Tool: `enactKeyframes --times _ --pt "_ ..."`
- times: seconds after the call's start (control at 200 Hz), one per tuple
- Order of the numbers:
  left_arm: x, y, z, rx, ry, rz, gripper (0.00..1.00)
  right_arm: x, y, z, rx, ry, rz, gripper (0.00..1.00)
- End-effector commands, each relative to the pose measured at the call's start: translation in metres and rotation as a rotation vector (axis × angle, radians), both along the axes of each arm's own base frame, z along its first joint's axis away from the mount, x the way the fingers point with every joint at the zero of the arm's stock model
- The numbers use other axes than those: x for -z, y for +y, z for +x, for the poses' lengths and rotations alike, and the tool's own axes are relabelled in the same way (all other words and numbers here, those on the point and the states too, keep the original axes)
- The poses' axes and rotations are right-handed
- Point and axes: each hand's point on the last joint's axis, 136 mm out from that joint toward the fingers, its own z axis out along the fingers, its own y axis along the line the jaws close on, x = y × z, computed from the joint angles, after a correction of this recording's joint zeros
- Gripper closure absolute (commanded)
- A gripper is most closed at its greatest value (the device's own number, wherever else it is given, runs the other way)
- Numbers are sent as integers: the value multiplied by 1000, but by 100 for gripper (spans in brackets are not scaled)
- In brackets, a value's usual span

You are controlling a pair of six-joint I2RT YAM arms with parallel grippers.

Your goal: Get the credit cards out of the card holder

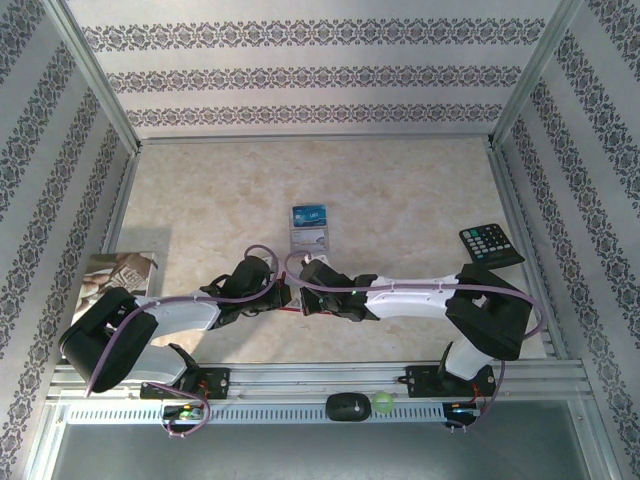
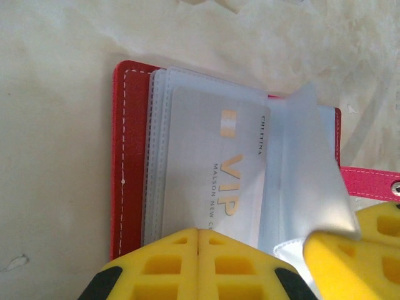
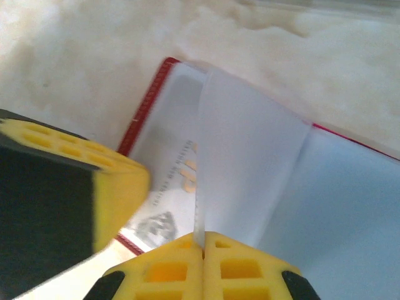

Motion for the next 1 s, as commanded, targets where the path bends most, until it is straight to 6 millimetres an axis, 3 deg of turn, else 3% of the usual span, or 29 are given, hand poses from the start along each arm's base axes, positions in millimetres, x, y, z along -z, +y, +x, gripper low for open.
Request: enactKeyframes --times 0.0,0.13,0.23,0.355,0.465,0.605,0.764,0.894,0.994 --pt "11 2 -14 8 50 9 100 9 -40 1 159 15 -77 100" --pt "5 -4 -15 30 40 8 100 4 -70 0 266 5 -107 69" --pt "5 -9 -16 45 43 6 100 -22 -69 4 236 -59 -65 62" --pt "7 -11 -15 50 48 1 100 -56 -25 4 54 -65 89 65" --pt "5 -10 -15 43 39 3 100 -49 -5 5 11 30 108 74" --pt "4 -6 -13 28 29 16 100 -17 -9 3 54 121 83 81" --pt "8 -8 -13 35 38 18 100 12 -22 -7 96 207 72 82" --pt "8 -10 -12 39 41 15 100 6 -5 -7 42 218 130 81" --pt "-7 -11 -9 46 3 6 99 -1 -5 -2 41 203 121 80"
